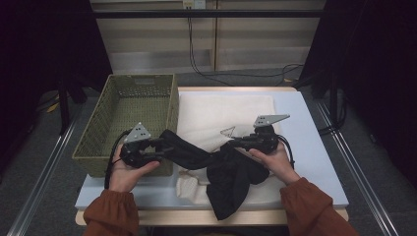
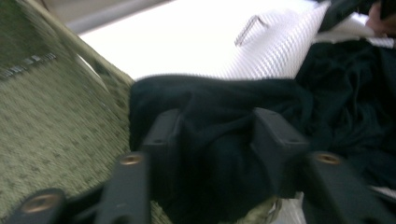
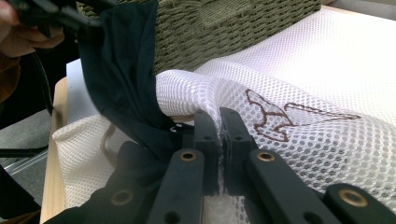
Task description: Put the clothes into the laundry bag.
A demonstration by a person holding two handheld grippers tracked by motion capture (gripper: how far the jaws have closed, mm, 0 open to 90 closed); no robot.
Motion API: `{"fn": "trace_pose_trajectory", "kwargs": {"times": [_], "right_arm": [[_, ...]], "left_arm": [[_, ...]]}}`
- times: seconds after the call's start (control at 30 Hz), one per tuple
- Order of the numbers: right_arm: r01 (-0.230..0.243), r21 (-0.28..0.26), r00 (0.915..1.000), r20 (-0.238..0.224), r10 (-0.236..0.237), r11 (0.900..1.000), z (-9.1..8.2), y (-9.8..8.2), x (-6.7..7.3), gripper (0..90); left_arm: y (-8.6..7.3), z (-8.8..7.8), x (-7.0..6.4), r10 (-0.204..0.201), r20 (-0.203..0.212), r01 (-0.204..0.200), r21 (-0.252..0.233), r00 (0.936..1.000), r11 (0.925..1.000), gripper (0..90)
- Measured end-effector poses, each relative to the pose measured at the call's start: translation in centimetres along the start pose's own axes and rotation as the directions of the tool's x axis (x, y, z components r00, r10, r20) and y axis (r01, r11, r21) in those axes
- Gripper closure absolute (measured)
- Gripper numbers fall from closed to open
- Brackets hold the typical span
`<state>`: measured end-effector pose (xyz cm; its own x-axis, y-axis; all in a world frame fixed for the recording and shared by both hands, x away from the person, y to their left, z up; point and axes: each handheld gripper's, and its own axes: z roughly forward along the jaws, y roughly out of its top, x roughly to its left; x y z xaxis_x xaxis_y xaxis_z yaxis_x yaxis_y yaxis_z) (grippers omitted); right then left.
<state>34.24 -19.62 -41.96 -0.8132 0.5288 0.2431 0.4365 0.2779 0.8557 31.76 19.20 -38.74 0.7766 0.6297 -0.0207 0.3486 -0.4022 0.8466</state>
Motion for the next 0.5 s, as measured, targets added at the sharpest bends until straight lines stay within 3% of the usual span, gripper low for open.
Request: {"fn": "trace_pose_trajectory", "kwargs": {"times": [0.07,0.13,0.2,0.27,0.4,0.5], "right_arm": [[-0.003,-0.001,1.0,0.0,0.003,1.0,0.0,0.0,0.0,87.4],[0.0,-0.001,1.0,0.0,0.0,1.0,0.1,0.0,0.0,87.4],[0.0,-0.001,1.0,0.0,0.0,1.0,0.1,0.0,0.0,87.5],[-0.001,-0.001,1.0,0.001,0.001,1.0,0.1,0.0,0.0,87.4],[-0.003,0.001,1.0,0.0,0.003,1.0,0.1,0.0,-0.1,87.5],[0.0,0.0,1.0,0.002,0.0,1.0,0.1,0.0,-0.1,87.5]], "left_arm": [[0.1,-0.3,0.2,0.004,0.001,-0.004,0.002,1.0,1.0,70.3],[0.2,-0.3,0.2,-0.001,-0.003,0.001,-0.003,1.0,1.0,74.5],[0.3,-0.6,0.3,-0.007,0.006,0.007,-0.031,1.0,0.9995,85.2],[0.6,-0.9,0.2,-0.007,-0.008,0.006,-0.043,0.9999,0.9991,86.5],[1.5,-1.3,-0.6,0.001,0.036,0.003,-0.094,0.9993,0.9956,86.8],[2.6,-1.8,-1.8,0.029,0.065,-0.02,-0.133,0.9975,0.9909,86.8]]}}
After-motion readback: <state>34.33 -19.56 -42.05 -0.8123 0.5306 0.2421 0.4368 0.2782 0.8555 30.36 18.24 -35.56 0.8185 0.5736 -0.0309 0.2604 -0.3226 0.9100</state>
